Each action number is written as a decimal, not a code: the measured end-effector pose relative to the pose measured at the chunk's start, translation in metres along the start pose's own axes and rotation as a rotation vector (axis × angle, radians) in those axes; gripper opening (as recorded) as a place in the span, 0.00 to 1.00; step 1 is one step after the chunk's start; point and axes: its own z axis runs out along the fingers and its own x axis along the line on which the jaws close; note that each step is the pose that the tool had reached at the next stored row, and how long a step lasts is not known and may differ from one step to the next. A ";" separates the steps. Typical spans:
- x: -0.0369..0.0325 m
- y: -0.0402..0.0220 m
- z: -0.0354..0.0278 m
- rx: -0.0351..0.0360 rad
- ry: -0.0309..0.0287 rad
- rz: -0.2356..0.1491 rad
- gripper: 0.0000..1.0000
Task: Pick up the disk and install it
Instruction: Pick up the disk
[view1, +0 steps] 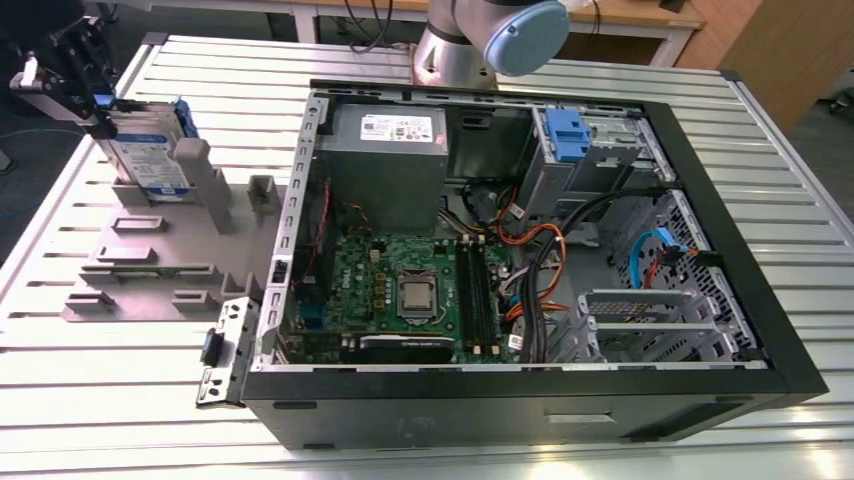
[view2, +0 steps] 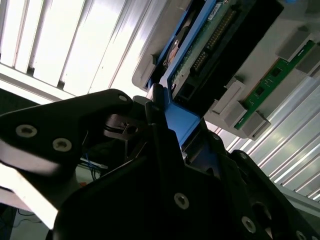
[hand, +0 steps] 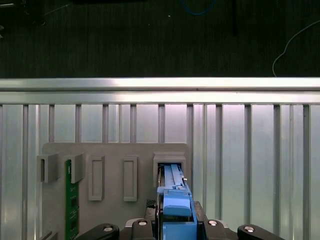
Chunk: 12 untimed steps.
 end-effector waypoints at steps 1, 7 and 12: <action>0.0000 0.0000 0.0000 0.0001 0.0000 0.000 0.36; 0.0000 0.0000 0.0000 0.0003 -0.0001 0.001 0.36; 0.0001 0.0000 -0.0018 0.0000 0.0000 0.001 0.36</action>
